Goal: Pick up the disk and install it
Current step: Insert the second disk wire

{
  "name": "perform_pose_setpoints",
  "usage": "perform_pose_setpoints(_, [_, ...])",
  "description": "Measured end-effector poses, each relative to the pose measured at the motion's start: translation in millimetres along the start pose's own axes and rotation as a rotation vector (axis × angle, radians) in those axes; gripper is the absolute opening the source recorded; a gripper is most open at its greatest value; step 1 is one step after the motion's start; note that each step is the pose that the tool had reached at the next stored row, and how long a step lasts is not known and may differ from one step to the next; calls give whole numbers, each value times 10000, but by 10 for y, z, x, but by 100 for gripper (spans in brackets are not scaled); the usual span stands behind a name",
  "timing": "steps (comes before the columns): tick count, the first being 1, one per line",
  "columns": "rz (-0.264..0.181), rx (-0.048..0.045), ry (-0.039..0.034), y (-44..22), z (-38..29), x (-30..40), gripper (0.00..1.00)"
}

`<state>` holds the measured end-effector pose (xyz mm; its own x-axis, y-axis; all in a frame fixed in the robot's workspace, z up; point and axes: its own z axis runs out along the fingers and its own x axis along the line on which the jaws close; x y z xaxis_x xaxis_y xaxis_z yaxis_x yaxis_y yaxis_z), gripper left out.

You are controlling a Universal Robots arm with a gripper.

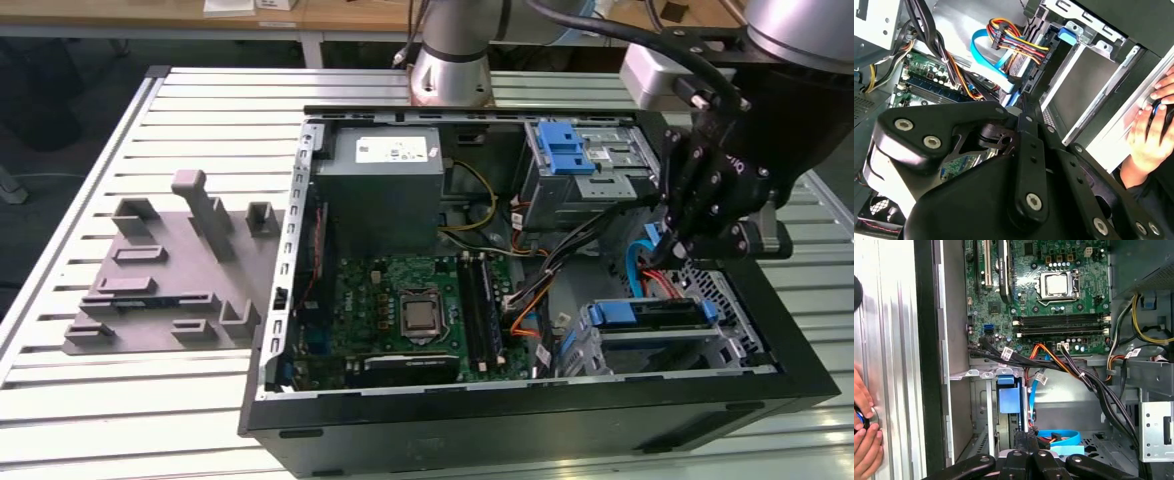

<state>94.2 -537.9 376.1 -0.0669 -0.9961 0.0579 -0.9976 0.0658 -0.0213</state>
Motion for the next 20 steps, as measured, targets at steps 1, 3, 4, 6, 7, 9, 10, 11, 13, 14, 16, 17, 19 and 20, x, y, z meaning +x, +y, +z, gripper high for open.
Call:
perform_pose_setpoints(1, [0,0,-2,0,0,-2,11])
perform_pose_setpoints(3, [0,-1,-5,0,1,-2,17])
perform_pose_setpoints(4, [0,-1,-4,0,0,-2,17])
perform_pose_setpoints(6, [0,-2,-1,0,-5,-2,17])
perform_pose_setpoints(7, [0,-2,0,0,-13,-3,17])
perform_pose_setpoints(9, [0,-1,-3,0,-30,-3,19])
perform_pose_setpoints(10, [0,-2,-4,0,-36,-5,24])
perform_pose_setpoints(11, [0,-1,-6,0,-37,-10,24])
perform_pose_setpoints(13, [-1,-2,-4,1,-39,-26,31])
perform_pose_setpoints(14, [0,-2,-5,2,-39,-35,31])
perform_pose_setpoints(16, [0,-2,-13,2,-41,-53,31])
perform_pose_setpoints(17, [0,-3,-17,3,-41,-60,31])
perform_pose_setpoints(19, [1,-3,-22,-2,-39,-71,31])
perform_pose_setpoints(20, [1,-3,-24,-7,-34,-75,31])
